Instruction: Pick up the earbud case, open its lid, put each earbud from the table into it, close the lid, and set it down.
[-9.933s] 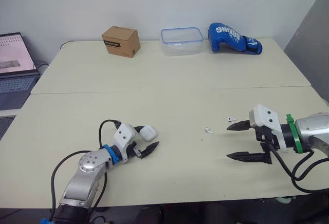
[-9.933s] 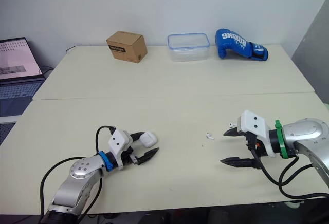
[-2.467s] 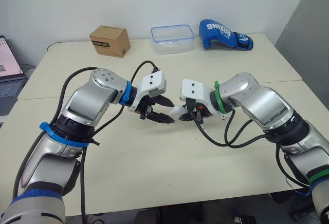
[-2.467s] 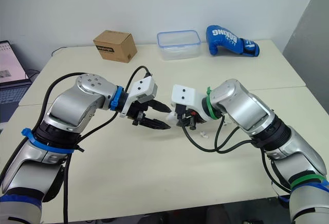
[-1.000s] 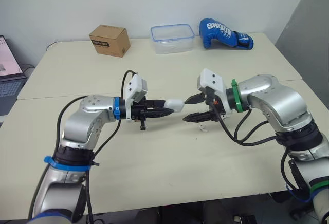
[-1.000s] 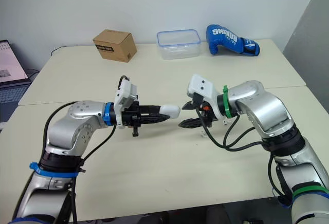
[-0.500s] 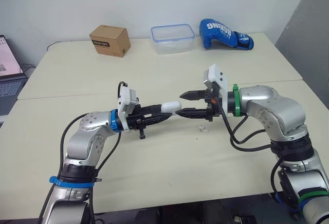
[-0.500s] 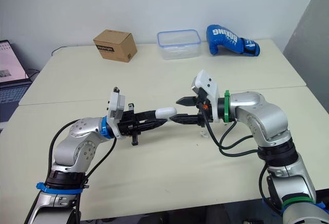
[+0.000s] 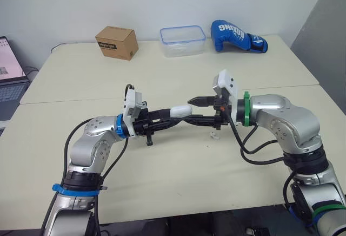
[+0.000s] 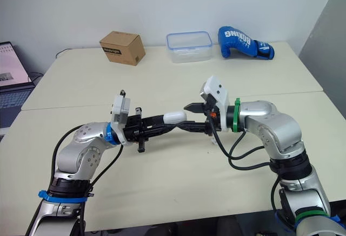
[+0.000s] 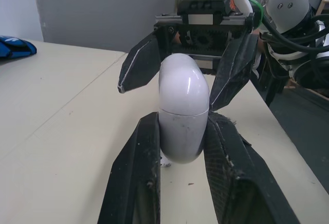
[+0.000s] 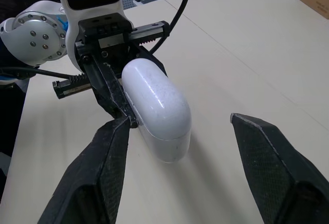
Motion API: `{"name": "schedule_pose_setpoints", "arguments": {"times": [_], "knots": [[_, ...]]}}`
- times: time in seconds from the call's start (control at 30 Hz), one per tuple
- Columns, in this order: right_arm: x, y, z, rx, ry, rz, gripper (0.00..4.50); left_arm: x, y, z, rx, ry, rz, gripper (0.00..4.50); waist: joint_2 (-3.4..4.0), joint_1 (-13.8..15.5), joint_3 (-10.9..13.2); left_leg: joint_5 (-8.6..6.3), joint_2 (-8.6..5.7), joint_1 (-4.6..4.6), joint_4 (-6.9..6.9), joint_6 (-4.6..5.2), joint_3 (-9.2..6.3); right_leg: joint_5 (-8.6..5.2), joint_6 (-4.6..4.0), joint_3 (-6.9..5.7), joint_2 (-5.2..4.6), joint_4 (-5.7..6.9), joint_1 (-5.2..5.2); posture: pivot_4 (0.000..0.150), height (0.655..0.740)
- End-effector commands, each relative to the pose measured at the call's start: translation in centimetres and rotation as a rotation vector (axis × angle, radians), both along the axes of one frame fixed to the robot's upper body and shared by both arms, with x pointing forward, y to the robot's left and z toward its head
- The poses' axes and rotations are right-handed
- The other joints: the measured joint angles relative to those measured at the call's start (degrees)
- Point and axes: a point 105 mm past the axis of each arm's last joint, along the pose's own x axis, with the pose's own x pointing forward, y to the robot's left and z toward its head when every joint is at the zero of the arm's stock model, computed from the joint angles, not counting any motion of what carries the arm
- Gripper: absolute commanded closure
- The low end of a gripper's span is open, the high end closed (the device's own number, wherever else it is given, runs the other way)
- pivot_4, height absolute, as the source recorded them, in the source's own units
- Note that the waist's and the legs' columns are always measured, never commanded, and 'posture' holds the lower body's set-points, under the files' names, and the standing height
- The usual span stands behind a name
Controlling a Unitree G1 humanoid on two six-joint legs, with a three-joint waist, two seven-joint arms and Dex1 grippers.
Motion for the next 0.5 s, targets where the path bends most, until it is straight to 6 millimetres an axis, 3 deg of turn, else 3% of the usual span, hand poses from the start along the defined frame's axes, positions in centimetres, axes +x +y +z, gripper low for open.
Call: {"name": "schedule_pose_setpoints", "arguments": {"times": [0.03, 0.5], "knots": [[0.1, 0.3, 1.5, 0.026, -0.06, 0.0, 1.29, -0.9, -0.4, 0.8, -0.01, -0.037, -0.043, 3.71, 0.0, 0.0, 0.0, 0.0, 0.0, 0.0, 0.0, 0.0, 0.0, 0.0, 0.0, 0.0, 0.0, 0.0, 0.0, 0.15, 0.7307], [1.4, 0.3, 2.7, 0.053, -0.084, -0.037, 1.29, -1.5, -0.4, -0.1, 0.001, -0.024, -0.048, 3.71, 0.0, 0.0, 0.0, 0.0, 0.0, 0.0, -0.01, 0.0, 0.0, 0.0, 0.0, 0.0, 0.0, 0.0, 0.0, 0.15, 0.7307]]}}
